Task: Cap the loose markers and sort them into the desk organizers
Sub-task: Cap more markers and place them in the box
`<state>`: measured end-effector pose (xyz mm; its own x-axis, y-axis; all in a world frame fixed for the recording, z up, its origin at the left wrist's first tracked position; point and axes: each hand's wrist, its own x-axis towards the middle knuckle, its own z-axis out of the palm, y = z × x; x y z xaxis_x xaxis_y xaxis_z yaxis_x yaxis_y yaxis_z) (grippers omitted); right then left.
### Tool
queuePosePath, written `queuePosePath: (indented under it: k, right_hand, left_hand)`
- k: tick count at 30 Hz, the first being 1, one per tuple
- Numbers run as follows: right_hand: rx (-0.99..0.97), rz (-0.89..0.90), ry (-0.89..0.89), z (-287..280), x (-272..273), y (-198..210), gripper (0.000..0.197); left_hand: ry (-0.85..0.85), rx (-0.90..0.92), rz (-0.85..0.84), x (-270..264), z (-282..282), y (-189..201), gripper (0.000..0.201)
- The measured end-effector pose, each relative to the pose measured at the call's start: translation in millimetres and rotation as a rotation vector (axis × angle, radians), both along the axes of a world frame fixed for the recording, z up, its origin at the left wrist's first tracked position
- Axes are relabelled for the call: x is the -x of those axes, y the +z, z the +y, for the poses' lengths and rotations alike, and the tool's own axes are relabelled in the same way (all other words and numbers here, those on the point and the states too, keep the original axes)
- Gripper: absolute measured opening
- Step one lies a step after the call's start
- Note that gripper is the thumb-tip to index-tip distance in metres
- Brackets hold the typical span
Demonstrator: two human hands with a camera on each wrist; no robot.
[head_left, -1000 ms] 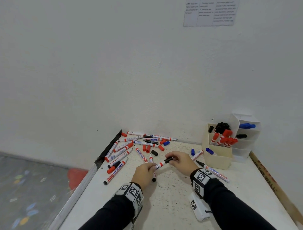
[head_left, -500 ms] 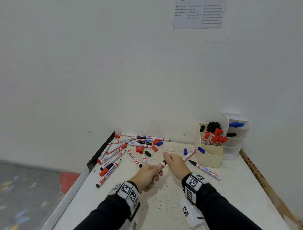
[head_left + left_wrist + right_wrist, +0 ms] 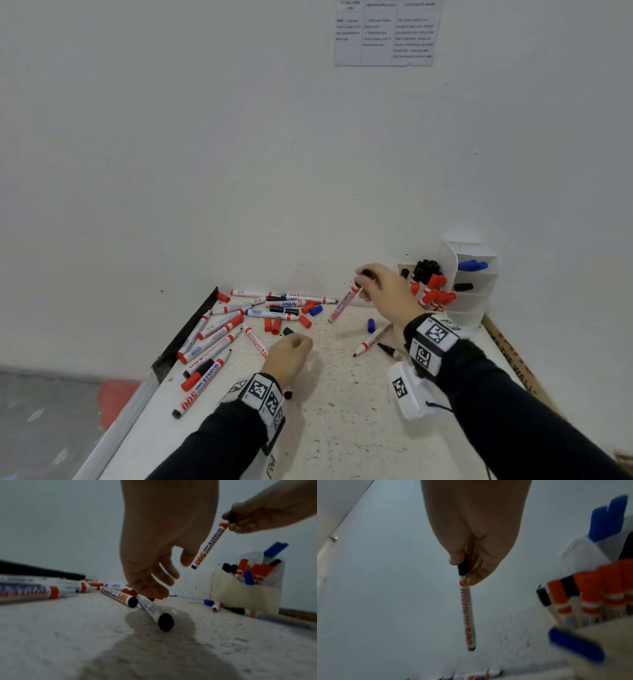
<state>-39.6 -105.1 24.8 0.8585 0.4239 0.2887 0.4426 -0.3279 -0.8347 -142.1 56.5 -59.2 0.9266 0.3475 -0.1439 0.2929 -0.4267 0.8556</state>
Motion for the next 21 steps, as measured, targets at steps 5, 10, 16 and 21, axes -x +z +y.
queuePosePath:
  k: [5, 10, 16, 21]
  right_hand:
    - [-0.055, -0.071, -0.346, -44, -50, 32, 0.019]
    - [0.051, -0.143, -0.658, -70, -85, 32, 0.024]
    - [0.232, -0.188, -0.512, -58, -86, 13, 0.029]
    - [0.377, -0.252, -0.522, -46, -87, -1, 0.020]
  left_hand:
    - [0.082, -0.389, 0.252, -8, 20, -10, 0.015]
    - [0.075, -0.476, 0.314, -14, 25, -20, 0.027]
    - [0.089, -0.458, 0.321, -16, 23, -17, 0.028]
    - [0.166, -0.296, 0.274, -15, 27, -19, 0.027]
